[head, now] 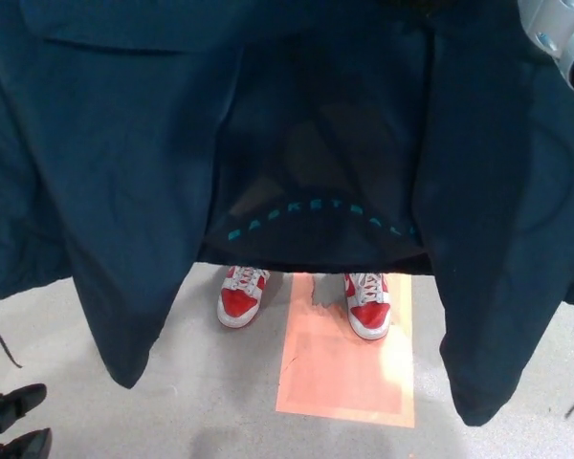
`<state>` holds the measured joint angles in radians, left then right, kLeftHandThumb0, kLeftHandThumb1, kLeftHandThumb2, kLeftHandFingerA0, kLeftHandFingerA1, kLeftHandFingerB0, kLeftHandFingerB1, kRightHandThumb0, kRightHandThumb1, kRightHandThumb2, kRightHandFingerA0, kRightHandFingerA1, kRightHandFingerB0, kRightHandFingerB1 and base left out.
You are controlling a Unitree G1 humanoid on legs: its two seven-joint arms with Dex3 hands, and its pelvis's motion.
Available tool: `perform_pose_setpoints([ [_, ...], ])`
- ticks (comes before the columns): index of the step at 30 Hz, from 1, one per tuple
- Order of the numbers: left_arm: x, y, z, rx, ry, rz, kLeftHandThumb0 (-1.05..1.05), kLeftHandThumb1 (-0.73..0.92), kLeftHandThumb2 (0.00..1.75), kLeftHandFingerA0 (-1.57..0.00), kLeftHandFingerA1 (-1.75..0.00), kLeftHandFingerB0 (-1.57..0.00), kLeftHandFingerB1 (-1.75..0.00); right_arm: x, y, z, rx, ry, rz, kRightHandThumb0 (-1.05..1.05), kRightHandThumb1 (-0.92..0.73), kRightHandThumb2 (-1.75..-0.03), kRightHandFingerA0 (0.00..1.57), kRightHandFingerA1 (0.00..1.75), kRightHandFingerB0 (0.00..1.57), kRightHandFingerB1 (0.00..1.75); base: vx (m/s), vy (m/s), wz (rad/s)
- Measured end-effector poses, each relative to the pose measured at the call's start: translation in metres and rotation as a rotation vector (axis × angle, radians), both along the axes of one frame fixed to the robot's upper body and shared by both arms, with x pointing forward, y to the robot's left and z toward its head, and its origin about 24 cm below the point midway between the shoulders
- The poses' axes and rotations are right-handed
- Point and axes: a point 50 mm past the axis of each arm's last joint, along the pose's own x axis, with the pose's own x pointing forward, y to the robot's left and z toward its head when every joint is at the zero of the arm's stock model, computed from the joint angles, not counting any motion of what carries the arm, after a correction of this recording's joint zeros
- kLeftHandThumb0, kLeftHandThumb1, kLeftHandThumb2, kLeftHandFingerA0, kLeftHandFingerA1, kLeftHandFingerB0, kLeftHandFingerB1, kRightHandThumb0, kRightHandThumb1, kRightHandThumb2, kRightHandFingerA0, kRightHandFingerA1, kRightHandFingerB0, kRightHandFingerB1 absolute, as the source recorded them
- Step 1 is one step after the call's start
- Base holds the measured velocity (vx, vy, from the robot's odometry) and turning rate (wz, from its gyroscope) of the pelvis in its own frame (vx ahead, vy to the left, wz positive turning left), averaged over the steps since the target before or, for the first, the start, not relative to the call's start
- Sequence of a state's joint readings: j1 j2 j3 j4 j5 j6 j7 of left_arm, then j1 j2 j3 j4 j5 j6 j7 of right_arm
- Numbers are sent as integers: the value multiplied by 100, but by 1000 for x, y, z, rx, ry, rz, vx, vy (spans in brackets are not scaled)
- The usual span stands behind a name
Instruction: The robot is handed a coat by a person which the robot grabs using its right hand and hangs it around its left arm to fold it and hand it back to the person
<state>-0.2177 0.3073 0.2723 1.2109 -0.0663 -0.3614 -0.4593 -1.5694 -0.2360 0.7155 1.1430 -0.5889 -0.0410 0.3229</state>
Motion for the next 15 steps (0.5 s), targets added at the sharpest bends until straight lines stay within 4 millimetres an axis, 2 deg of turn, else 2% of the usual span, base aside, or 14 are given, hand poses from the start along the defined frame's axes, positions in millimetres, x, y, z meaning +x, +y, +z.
perform_pose_setpoints([
  [1,0,-1,0,-5,-2,0,-73,83,65,-22,-33,-17,-32,0,0,0,2,-12,-2,-35,-85,-64,91,78,79,74,0,0,0],
  [2,0,-1,0,-10,-5,-1,-36,51,108,0,-47,0,-48,1,-1,1,4,-25,-5,-37,-81,-63,94,82,83,78,0,0,0],
  [5,2,-3,1,-26,-18,-7,-37,51,108,0,-48,0,-48,1,-3,2,16,-63,-9,-33,-81,-63,92,84,79,83,0,0,0],
  [6,3,-4,2,-35,-27,-11,-74,87,66,-21,-32,-16,-30,2,-4,2,21,-80,-13,-26,-76,-62,90,77,80,71,0,0,0],
  [7,4,-5,2,-39,-32,-14,-74,87,66,-21,-32,-16,-30,2,-4,2,23,-87,-15,-26,-76,-62,90,77,80,71,0,0,0],
  [8,5,-6,2,-48,-39,-19,-75,87,66,-23,-32,-18,-30,2,-5,3,27,-102,-18,-23,-73,-61,86,98,78,85,0,0,0],
  [9,6,-8,2,-58,-46,-25,-73,86,66,-30,-35,-23,-32,2,-6,3,30,-116,-20,-22,-69,-62,82,137,70,118,0,0,0],
  [10,7,-10,3,-67,-54,-33,-73,86,66,-30,-35,-23,-32,2,-6,4,32,-131,-23,-22,-69,-62,82,137,70,118,0,0,0],
  [11,7,-11,3,-71,-59,-37,-71,87,66,-31,-36,-24,-33,2,-7,4,34,-139,-23,-26,-74,-61,84,96,77,83,0,0,0],
  [12,8,-12,4,-81,-68,-47,-70,87,66,-31,-37,-26,-34,3,-8,5,37,-157,-26,-29,-81,-63,87,82,79,68,0,0,0],
  [13,8,-14,5,-87,-77,-56,-70,87,66,-31,-37,-26,-34,3,-8,7,40,-172,-29,-29,-81,-63,87,82,79,68,0,0,0],
  [14,8,-15,6,-95,-87,-64,-69,88,66,-35,-38,-31,-35,3,-9,8,45,-186,-32,-21,-69,-61,90,73,85,57,0,0,0],
  [15,8,-15,7,-101,-94,-70,-73,74,108,-34,-53,-19,-45,3,-9,10,47,-198,-34,-22,-63,-59,93,71,87,58,0,0,0],
])
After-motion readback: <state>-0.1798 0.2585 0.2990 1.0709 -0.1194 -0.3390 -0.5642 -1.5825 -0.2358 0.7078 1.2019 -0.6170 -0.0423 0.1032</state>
